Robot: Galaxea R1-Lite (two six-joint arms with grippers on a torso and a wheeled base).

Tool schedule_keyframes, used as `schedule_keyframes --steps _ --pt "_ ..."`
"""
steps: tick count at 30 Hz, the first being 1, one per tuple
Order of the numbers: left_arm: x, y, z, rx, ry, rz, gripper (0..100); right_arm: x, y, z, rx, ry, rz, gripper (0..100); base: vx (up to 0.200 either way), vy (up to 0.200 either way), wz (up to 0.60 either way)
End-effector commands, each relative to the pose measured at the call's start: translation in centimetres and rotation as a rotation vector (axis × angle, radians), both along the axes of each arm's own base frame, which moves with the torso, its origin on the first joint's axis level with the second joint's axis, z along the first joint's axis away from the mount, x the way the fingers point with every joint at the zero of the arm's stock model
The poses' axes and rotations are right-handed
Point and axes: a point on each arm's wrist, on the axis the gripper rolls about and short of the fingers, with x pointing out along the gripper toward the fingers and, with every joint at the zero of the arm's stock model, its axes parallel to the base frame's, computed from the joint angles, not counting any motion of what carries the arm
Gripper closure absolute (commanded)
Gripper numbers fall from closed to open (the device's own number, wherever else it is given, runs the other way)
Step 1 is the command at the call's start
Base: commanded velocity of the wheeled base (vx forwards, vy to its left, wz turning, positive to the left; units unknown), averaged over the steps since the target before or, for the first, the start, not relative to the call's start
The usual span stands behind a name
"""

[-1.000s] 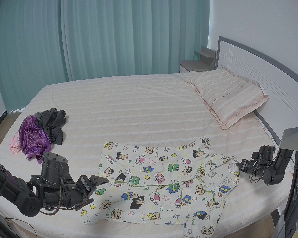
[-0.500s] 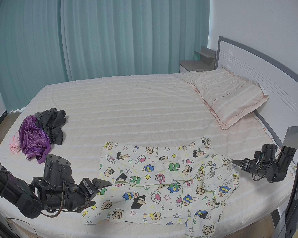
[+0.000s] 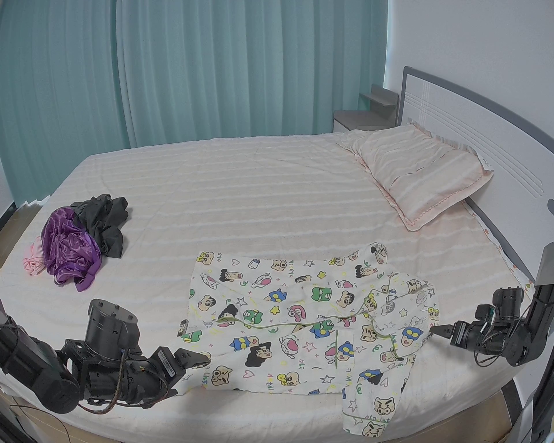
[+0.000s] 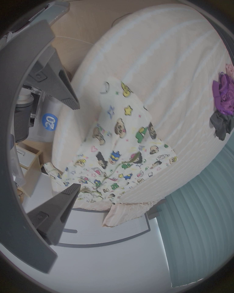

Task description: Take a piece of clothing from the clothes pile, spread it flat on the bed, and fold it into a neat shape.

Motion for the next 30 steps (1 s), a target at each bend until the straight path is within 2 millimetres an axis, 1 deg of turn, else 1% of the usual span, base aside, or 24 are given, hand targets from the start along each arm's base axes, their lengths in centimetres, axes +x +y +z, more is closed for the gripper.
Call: schedule_keyframes --steps 1,2,4,7,10,11,12,14,18,19,21,22,24,25,27,30 --pt "-0.4 -0.3 -0.8 0.029 0.050 -0.026 0 -2.4 2.2 -0.2 0.012 0.037 0.073 0 -0.200 0.000 0.00" --pt "-0.3 -0.3 -1.0 0.034 0.060 -0.026 0 -2.7 2.6 -0.2 0.023 0.033 0.075 0 -0.200 0.000 0.00" --pt "-0.3 -0.4 -1.6 0.048 0.083 -0.026 0 -2.9 3.2 0.0 0.055 0.009 0.072 0 0.000 0.000 0.00" --pt "-0.2 -0.4 -2.1 0.064 0.106 -0.025 0 -3.2 3.5 0.2 0.073 -0.002 0.067 0 0.000 0.000 0.00" --pt "0.3 -0.5 -3.6 0.139 0.135 0.001 0 -3.5 4.0 -0.6 0.076 0.019 0.091 0 0.000 0.000 0.00" --pt "0.3 -0.5 -3.6 0.139 0.135 0.001 0 -3.5 4.0 -0.6 0.076 0.019 0.091 0 0.000 0.000 0.00" --pt "0.7 -0.6 -4.3 0.183 0.135 0.025 0 -3.7 4.5 -1.9 0.078 0.072 0.109 0 0.000 0.000 0.00" --pt "0.8 -0.6 -4.3 0.168 0.121 0.032 0 -4.2 5.0 -2.6 0.075 0.105 0.136 0 0.000 0.000 0.00" --pt "1.1 -0.5 -4.2 0.150 0.098 0.045 0 -4.4 6.1 -3.0 0.082 0.105 0.174 0 0.000 0.000 0.00" --pt "1.3 -0.3 -4.2 0.145 0.093 0.057 0 -4.5 7.4 -3.3 0.093 0.116 0.203 0 0.000 0.000 0.00" --pt "1.3 -0.3 -4.2 0.143 0.093 0.056 0 -4.6 7.6 -3.3 0.097 0.119 0.208 0 0.000 0.000 0.00" --pt "1.3 -0.3 -4.2 0.142 0.091 0.059 0 -4.8 8.3 -3.4 0.106 0.130 0.226 0 0.000 0.000 0.00" --pt "1.4 -0.2 -4.2 0.142 0.091 0.062 0 -4.9 8.8 -3.5 0.107 0.137 0.245 0 0.000 0.000 0.00" --pt "1.4 -0.2 -4.1 0.140 0.088 0.064 0 -5.2 9.5 -3.7 0.104 0.150 0.273 0 0.000 0.000 0.00" --pt "1.4 -0.2 -4.1 0.138 0.088 0.063 0 -5.3 9.6 -3.9 0.095 0.160 0.275 0 0.000 0.000 0.00" --pt "1.4 -0.2 -4.1 0.126 0.092 0.053 0 -5.2 9.9 -5.2 0.053 0.190 0.258 0 0.000 0.000 0.00"
